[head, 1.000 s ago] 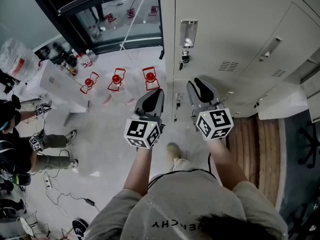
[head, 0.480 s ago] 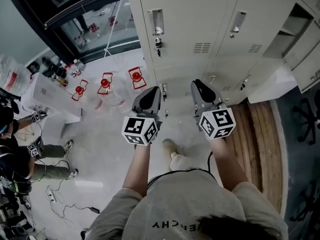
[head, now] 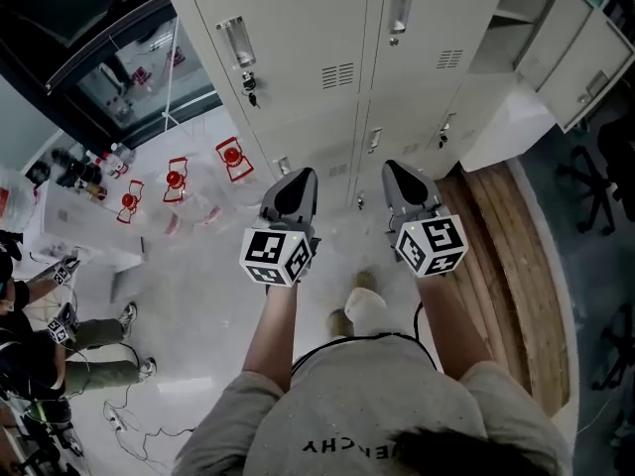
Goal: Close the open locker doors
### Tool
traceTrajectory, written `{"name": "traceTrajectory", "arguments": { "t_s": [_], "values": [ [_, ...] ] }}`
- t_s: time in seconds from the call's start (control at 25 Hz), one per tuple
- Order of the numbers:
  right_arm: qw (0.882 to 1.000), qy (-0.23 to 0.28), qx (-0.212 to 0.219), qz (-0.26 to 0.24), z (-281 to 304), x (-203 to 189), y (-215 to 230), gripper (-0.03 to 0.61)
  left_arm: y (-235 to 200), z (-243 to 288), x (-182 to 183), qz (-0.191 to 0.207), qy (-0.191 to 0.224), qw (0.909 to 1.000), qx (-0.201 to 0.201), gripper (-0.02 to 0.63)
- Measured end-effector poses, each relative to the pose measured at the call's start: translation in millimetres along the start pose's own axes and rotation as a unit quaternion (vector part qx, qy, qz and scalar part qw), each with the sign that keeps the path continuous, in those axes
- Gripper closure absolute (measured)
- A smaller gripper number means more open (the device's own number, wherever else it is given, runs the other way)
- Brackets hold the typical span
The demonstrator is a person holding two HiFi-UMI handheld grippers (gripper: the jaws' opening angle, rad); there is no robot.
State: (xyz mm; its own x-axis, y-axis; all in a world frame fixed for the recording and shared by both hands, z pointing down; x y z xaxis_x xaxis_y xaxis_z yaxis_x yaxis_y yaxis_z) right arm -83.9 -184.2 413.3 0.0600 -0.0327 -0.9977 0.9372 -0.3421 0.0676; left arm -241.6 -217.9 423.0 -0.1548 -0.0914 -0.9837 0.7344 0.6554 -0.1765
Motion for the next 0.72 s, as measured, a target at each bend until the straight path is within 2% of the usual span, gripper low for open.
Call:
{"name": "traceTrajectory", "arguments": {
  "t_s": [0.36,0.72],
  "values": [
    [0.998,0.011,-0.058,-0.003,-58.1,11.6,66.9,0.578,73.5,51.9,-9.2,0.002,-0.010,0.9981,-0.061,0.615],
    [0.995,0.012,-0.100,-0.008,-127.0,30.1,181.6,0.578,181.0,129.6,-25.0,-0.004,-0.015,0.9949,-0.100,0.615]
  ]
}}
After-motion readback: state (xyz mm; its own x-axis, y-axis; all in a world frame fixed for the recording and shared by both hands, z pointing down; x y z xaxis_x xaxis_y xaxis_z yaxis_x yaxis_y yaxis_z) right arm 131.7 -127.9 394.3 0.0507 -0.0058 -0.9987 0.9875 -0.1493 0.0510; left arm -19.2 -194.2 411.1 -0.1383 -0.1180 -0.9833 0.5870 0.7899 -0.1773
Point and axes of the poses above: the fingertips, and each gripper's own axes: z forward along the fingers, y to its right, x out of its top, the point moved 3 cm from there along -z, backward along the fingers, and after that the axes turned 4 degrees about x, right-handed, at the moved point
